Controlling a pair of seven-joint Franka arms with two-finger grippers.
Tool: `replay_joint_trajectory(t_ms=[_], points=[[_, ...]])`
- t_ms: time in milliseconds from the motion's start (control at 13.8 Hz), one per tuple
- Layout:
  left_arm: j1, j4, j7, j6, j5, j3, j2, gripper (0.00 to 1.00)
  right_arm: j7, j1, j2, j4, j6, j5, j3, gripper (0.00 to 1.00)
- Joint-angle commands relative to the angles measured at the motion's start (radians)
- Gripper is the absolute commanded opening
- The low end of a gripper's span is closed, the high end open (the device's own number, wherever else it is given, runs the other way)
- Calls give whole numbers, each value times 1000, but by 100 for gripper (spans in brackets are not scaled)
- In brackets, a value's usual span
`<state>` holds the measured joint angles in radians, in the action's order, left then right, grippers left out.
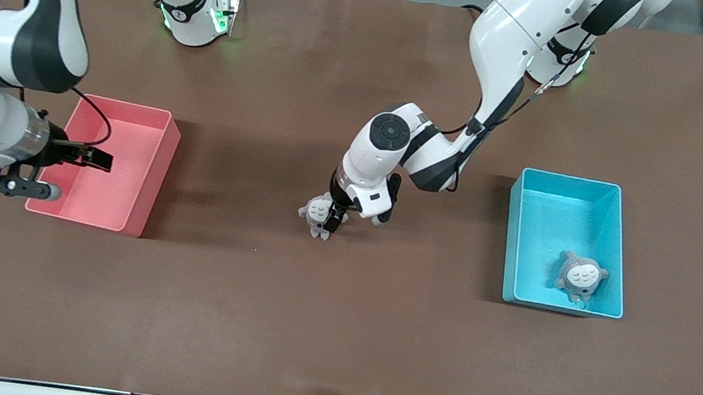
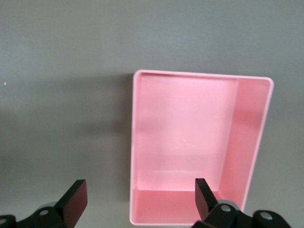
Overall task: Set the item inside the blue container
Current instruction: 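Set the second Totoro on the table while the left gripper reaches it, then grasp the second Totoro with the left gripper and lift it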
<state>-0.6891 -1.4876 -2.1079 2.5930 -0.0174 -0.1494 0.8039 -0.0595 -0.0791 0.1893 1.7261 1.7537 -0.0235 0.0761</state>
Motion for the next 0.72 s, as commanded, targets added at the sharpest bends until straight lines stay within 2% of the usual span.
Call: replay_joint_trajectory(t_ms=[0, 507, 579, 651], points=[[-58, 30, -50, 51, 11, 53, 32, 100, 30, 50, -37, -5, -49, -6, -22, 100], [-83, 30, -55, 114, 16, 64, 69, 100, 107, 101, -28, -114, -131, -18, -21, 100], [-83, 29, -52, 119, 16, 64, 72, 95, 124, 114, -28, -115, -135, -16, -21, 100], [-83, 29, -46, 119, 23, 64, 71, 83, 133, 119, -28, -123, -135, -16, -21, 100]])
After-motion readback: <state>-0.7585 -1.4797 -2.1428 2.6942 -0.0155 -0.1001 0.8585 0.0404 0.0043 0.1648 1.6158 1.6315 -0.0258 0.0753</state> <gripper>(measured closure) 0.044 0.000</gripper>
